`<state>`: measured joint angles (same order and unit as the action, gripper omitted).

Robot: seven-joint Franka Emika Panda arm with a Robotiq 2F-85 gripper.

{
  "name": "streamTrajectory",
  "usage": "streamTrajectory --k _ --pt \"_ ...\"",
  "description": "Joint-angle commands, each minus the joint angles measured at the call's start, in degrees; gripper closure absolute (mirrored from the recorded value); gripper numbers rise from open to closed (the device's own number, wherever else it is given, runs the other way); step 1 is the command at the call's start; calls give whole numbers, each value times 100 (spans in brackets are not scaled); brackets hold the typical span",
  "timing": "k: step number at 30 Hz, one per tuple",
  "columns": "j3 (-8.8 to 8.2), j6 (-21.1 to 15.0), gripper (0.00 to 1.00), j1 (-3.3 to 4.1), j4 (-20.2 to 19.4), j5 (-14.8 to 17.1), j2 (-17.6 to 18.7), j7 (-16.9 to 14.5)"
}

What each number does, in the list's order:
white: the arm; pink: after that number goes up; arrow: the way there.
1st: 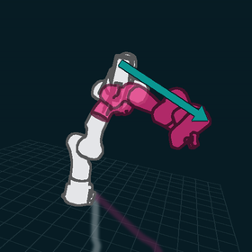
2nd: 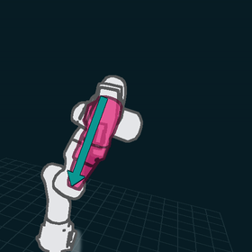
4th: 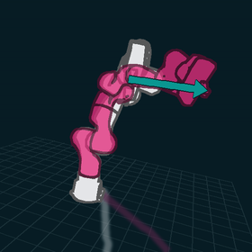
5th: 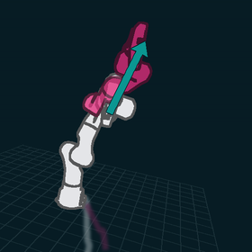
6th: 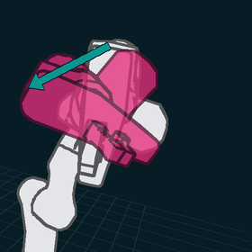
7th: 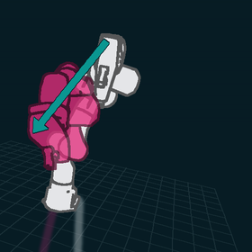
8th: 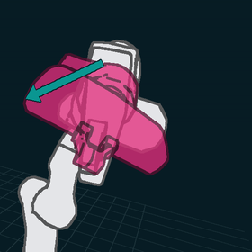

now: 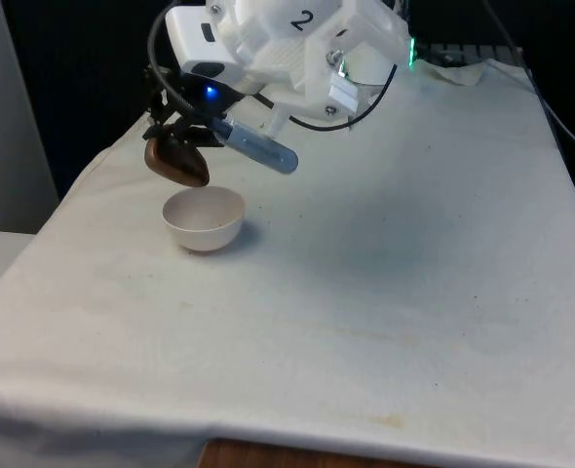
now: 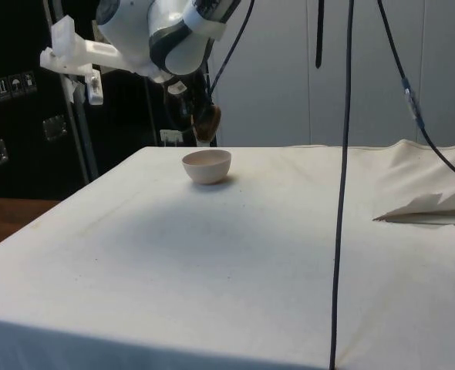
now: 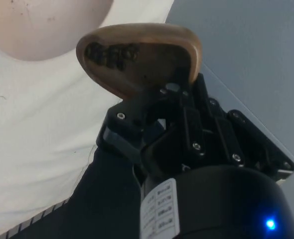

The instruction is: Pour the coffee beans from the cup into the bowl.

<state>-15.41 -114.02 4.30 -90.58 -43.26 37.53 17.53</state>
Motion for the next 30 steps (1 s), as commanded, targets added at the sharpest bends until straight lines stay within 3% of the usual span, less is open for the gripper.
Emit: streamTrajectory --k 1,2,3,8,10,11,19,21,22,29,30 --pt "-11 -132 100 17 -92 -69 -40 115" --pt "6 -11 100 6 -17 -11 0 57" --pt "-6 -155 100 34 -155 -103 -57 229" --pt "29 -189 100 52 -338 -269 -132 561" --pt "52 -74 100 29 -269 -223 -80 533" --pt "34 -183 100 52 -367 -304 -143 619" --pt "120 -40 100 92 -470 -733 -160 1186" --pt "155 0 100 57 -435 -716 -138 1175" --pt "143 0 100 97 -470 -825 -149 1295" --pt "252 132 100 103 -521 -1175 -132 1736" --pt "275 143 100 63 -504 -1134 -132 1696"
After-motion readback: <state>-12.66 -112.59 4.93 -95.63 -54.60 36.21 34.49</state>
